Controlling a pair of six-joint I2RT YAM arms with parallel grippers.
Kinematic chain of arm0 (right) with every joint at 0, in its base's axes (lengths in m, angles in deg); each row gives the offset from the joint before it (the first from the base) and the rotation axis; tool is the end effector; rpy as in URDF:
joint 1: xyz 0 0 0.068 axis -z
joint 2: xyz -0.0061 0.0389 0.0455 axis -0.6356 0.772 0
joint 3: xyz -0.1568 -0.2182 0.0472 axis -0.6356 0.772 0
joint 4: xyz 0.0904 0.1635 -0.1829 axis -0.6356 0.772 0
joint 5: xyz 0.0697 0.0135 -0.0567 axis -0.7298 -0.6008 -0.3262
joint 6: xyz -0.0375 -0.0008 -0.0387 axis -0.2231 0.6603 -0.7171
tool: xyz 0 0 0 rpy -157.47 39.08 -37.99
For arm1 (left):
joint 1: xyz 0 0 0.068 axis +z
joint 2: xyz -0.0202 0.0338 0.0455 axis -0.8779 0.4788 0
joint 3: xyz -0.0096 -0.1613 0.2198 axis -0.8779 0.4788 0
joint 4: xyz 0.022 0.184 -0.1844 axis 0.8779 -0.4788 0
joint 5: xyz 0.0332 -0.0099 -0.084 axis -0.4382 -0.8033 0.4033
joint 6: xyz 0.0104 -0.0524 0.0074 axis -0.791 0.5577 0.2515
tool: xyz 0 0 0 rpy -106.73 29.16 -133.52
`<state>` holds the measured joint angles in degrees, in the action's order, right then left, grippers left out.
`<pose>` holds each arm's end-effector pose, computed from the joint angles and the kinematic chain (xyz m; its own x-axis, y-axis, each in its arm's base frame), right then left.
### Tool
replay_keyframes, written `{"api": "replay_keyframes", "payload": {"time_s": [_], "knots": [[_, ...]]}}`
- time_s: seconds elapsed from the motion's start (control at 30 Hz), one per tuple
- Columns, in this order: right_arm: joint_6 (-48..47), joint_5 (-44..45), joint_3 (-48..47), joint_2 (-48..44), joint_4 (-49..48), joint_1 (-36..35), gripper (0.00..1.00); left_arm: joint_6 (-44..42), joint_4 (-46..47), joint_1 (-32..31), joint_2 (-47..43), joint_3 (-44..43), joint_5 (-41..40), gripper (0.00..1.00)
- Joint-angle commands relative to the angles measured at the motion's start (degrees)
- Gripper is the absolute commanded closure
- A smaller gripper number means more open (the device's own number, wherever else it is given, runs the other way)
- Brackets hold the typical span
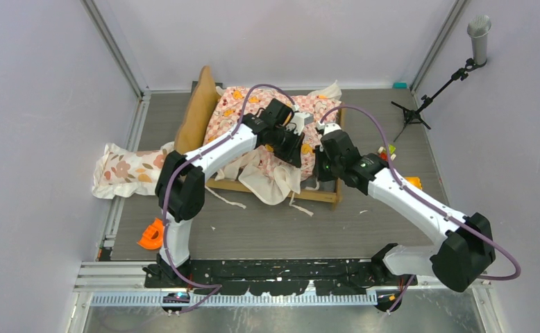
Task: Set up the pet bed
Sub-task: Cross the ropes on the bed frame.
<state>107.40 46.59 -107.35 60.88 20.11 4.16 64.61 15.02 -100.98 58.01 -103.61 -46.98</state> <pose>0.2183 0.1502 0.2866 -0.7148 -0.0883 -0.6938 -0.2870 0.9416 0.1759 0.3322 -0.2957 0.2633 -0.7396 0.4158 -0.5292 0.6620 0.5913 -0.4606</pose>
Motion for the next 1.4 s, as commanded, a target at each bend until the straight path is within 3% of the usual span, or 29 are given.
{"api": "replay_keyframes", "payload": {"time_s": [0.0,0.47,0.93,1.17,1.27,1.37], "knots": [[-1.2,2.6,0.7,2.0,-2.8,-0.2,0.99,-1.1,0.6,0.4,-1.0,-1.2,0.3,1.0],[-0.7,-8.8,3.8,4.7,-1.5,-0.1,0.99,-1.3,0.6,0.4,0.2,-0.8,0.8,1.0],[-2.4,2.8,-0.6,9.0,5.3,-0.2,0.99,-1.2,0.6,0.3,1.1,-0.8,0.8,1.0],[-3.1,-5.1,-2.8,7.6,5.9,-0.2,0.96,-1.7,0.1,0.2,1.1,-0.8,0.5,1.0],[-3.7,-9.1,-3.5,8.1,7.1,-0.2,0.87,-1.8,0.1,0.3,1.0,-0.8,0.4,1.0],[-3.6,-9.2,-3.3,8.6,7.5,-0.1,0.71,-1.7,0.1,0.3,1.2,-1.0,0.7,1.0]]}}
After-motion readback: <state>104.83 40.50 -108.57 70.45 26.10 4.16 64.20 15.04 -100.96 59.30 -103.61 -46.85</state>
